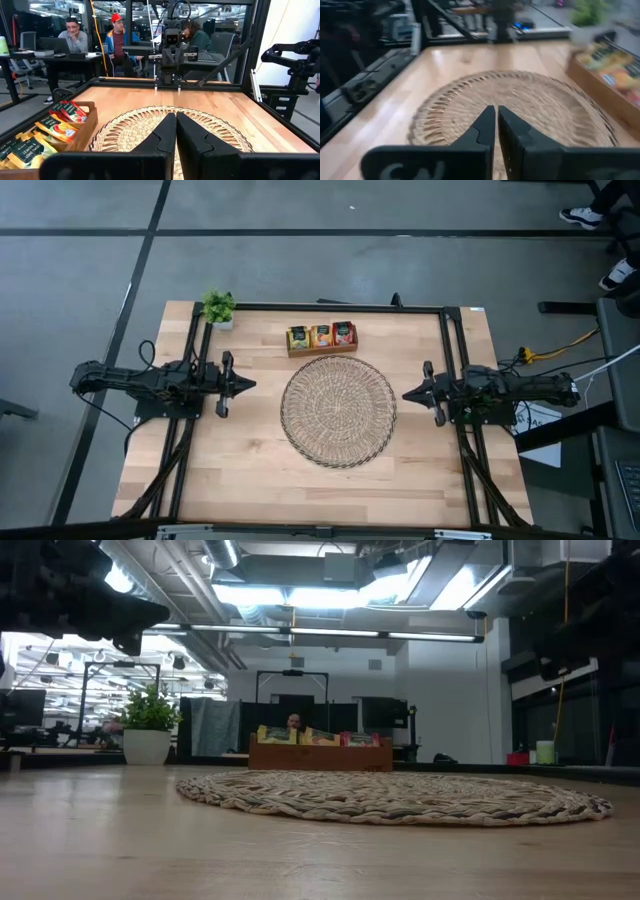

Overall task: Pick & Place Tea
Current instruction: Return to Home Position

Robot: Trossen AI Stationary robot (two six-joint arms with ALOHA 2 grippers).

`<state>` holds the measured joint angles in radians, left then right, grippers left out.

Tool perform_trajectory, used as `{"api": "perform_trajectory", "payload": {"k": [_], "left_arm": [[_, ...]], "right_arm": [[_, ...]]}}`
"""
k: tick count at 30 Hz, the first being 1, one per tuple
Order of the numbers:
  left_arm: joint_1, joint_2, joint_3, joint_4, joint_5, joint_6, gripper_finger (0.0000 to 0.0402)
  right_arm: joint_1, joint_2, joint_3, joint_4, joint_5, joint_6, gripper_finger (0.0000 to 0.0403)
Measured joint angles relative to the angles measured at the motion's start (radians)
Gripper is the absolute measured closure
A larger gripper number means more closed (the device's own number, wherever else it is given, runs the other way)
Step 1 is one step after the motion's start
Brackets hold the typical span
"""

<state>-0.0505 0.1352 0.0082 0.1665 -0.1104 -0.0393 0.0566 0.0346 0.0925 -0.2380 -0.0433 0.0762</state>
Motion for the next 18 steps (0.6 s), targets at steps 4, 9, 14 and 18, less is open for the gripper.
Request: {"api": "perform_trajectory", "payload": {"k": [4,9,14,18], "left_arm": [[0.0,0.0,0.0,0.0,0.0,0.0,0.0389],[0.0,0.0,0.0,0.0,0.0,0.0,0.0393],[0.0,0.0,0.0,0.0,0.0,0.0,0.0395],[0.0,0.0,0.0,-0.004,-0.001,0.0,0.0396]], "right_arm": [[0.0,0.0,0.0,0.004,0.068,0.051,0.038],[0.0,-0.001,0.0,0.134,0.068,0.015,0.038],[0.0,-0.004,-0.046,0.21,0.065,-0.002,0.038],[-0.001,-0.005,-0.084,0.269,0.041,0.021,0.038]]}}
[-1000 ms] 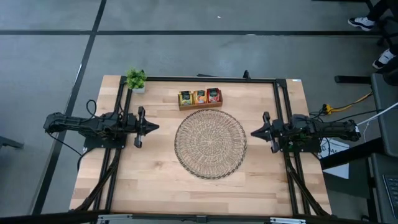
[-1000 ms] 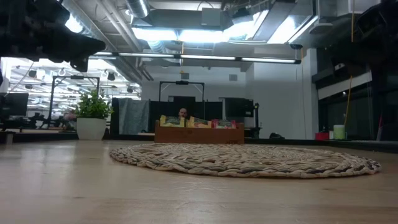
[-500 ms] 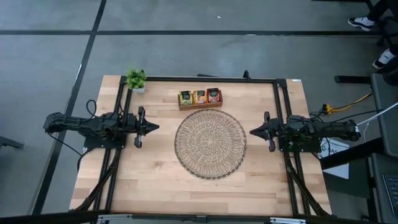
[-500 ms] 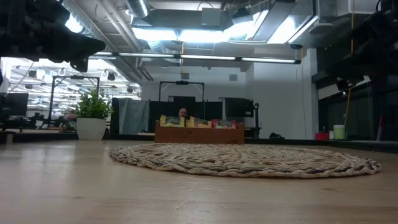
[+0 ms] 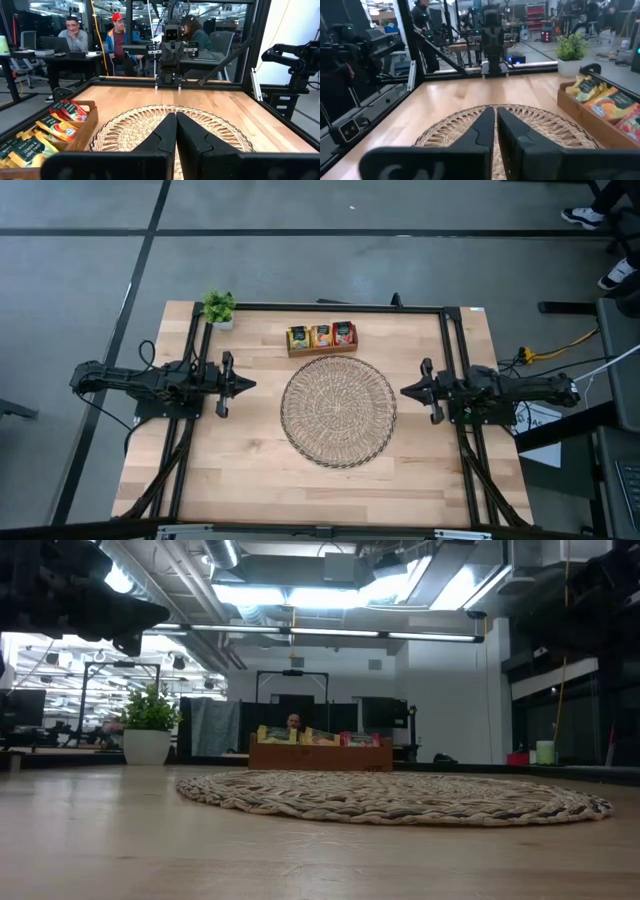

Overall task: Pick & Place Tea
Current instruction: Return to Home Position

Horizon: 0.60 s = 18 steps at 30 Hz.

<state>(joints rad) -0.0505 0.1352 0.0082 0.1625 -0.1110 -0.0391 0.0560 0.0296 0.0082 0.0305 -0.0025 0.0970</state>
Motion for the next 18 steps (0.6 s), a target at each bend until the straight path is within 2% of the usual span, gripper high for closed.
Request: {"api": "perform_trajectory", "payload": {"k": [18], "left_arm": [[0.0,0.0,0.0,0.003,-0.001,0.0,0.0395]], "right_arm": [[0.0,-0.004,0.0,-0.007,-0.045,-0.082,0.038]]}}
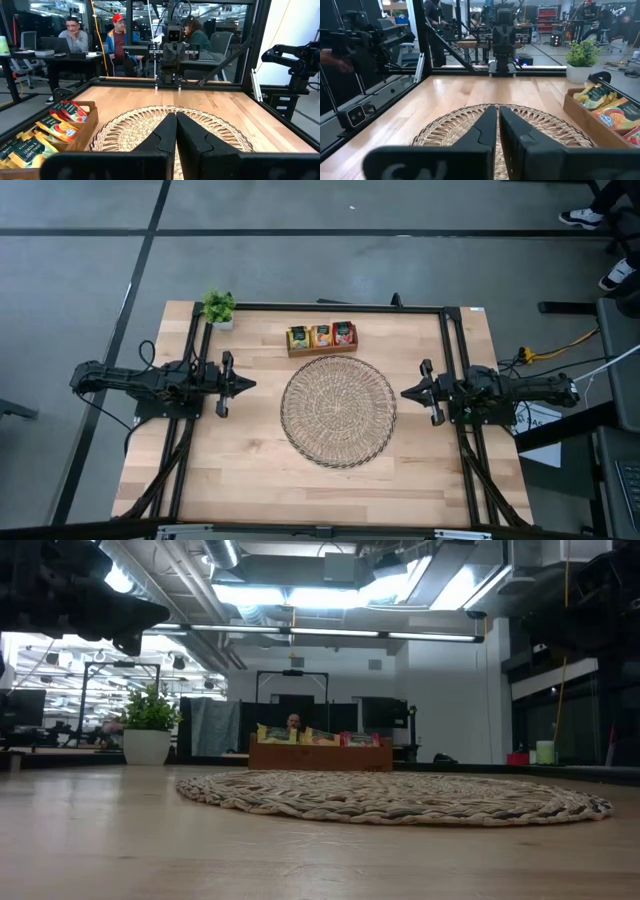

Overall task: Pick & Place Tea
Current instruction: Return to Home Position

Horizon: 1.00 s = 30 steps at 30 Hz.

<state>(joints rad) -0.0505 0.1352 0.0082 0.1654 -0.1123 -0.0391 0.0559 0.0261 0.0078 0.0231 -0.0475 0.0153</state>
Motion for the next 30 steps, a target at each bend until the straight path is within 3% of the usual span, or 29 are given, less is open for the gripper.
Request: {"api": "perform_trajectory", "payload": {"k": [30], "left_arm": [[0.0,0.0,0.0,0.0,0.001,0.0,0.039]], "right_arm": [[0.0,0.0,0.0,0.0,0.001,0.003,0.0379]]}}
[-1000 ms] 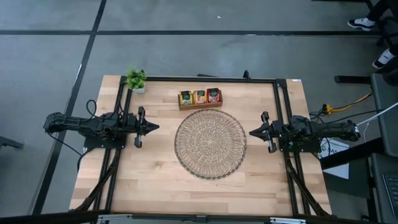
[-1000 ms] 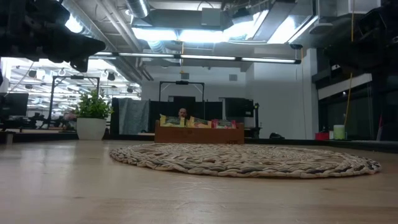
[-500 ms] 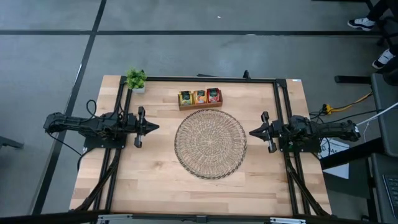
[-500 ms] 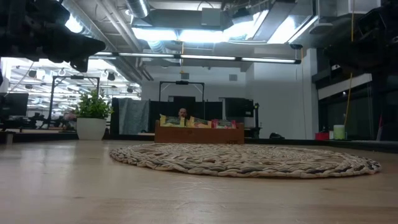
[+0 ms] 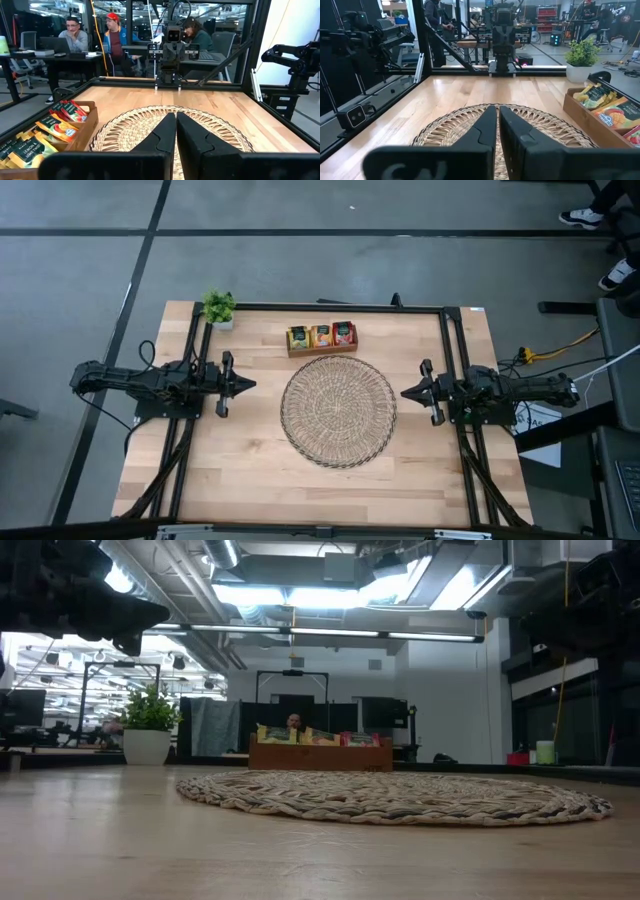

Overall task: Pick & Place Tea
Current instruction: Return to Home Position

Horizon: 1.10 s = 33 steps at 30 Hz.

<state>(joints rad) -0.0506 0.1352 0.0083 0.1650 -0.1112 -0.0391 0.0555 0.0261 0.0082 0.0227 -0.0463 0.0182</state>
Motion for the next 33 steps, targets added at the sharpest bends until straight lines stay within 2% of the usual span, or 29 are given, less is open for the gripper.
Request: {"api": "perform_trajectory", "payload": {"k": [33], "left_arm": [[0.0,0.0,0.0,0.0,0.0,0.0,0.0394]], "right_arm": [[0.0,0.0,0.0,0.0,0.0,0.0,0.0379]]}}
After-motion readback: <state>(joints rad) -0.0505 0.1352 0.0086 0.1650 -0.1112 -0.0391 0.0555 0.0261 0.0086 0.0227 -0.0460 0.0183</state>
